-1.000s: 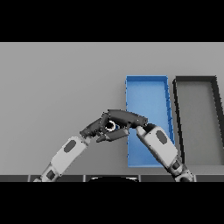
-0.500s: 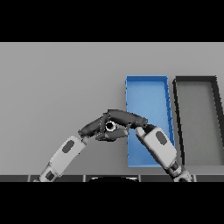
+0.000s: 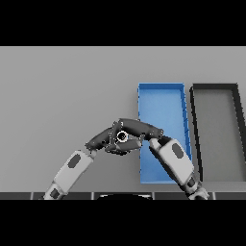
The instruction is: Pick up the blue pipe and place it into the blue bin.
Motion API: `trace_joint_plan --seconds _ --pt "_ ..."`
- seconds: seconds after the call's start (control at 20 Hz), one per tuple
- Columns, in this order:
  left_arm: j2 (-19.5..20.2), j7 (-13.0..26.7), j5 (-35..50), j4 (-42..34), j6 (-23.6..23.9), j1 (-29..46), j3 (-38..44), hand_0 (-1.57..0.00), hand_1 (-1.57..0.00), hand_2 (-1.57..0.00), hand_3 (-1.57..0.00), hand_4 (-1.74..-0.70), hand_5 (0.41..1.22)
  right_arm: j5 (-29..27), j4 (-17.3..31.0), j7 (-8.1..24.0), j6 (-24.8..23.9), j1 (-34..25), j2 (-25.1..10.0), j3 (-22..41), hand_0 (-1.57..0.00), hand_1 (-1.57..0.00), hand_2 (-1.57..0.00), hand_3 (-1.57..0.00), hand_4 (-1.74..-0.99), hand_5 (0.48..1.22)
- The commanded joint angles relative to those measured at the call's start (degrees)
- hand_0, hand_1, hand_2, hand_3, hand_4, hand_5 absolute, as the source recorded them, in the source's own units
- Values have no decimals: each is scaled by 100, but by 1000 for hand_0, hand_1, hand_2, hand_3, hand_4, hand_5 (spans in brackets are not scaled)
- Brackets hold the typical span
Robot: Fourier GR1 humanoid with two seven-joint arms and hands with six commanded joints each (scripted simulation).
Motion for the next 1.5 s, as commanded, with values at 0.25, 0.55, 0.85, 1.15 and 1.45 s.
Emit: trace_joint_plan --seconds 0.25,0.55,0.85,1.15,1.45 --pt "33 22 -69 -21 -21 47 -73 -4 -3 -3 -1 -868 529 -2190 -97 1125 -678 -556 0 -384 -1571 -1571 -1571 -1571 -1494 1221" --pt "10 106 -59 -77 -43 83 -125 0 0 0 1 -863 493 -2639 33 1164 -1277 -1891 -480 -894 -1571 -1571 -1571 -1571 -1494 1221" --pt "120 60 -74 -94 -70 158 -101 1 1 1 1 -856 484 -2238 1147 581 -1656 -2805 -1045 -1613 -1571 -1571 -1571 -1571 -1498 1221" --pt "200 127 -182 -265 61 217 -92 1 1 1 1 -827 467 -1690 2474 588 -1789 -2636 -1617 -2089 -1571 -1571 -1571 -1571 -1499 1221" --pt "218 213 -186 -322 81 212 -84 1 1 1 1 -828 463 -1417 2909 806 -2108 -1680 -1768 -2175 -1571 -1571 -1571 -1571 -1499 1221"
